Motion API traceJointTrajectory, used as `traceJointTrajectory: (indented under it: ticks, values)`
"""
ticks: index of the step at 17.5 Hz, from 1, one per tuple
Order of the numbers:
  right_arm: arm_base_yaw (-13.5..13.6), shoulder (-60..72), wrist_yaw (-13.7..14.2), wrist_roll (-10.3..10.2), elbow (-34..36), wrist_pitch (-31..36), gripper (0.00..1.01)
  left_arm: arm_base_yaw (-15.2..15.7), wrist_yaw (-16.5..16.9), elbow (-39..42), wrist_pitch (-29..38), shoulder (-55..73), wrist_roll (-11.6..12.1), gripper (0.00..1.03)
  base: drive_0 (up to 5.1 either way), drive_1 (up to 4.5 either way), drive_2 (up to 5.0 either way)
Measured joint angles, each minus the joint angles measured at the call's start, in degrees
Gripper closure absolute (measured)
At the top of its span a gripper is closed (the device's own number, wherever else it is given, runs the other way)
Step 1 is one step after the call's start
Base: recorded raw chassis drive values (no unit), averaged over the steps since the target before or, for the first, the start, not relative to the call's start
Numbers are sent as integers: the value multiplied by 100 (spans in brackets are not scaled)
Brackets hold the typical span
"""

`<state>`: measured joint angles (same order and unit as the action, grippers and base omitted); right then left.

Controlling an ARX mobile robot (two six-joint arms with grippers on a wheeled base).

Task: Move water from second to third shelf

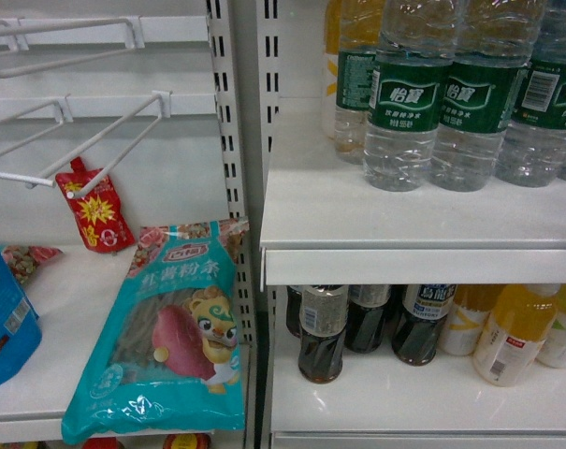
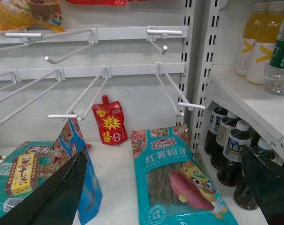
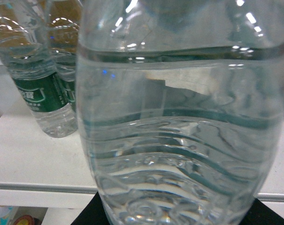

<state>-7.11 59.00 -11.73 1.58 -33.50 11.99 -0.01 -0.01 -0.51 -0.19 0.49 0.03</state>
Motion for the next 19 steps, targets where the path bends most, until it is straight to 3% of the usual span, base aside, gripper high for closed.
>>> traceJointTrajectory:
  ticks: [3,6,11,19]
  values:
    - [50,533,2,-146,-306,48,63,0,0,0,0,-2,0,5,0,0,0]
    - [278,1060,103,-302,-601,138,63,0,0,0,0,0,0,5,0,0,0]
    - [535,1759,428,-328,-1051,269,63,0,0,0,0,0,0,5,0,0,0]
    - [649,2391,568,-326,-1438,372,63,0,0,0,0,0,0,5,0,0,0]
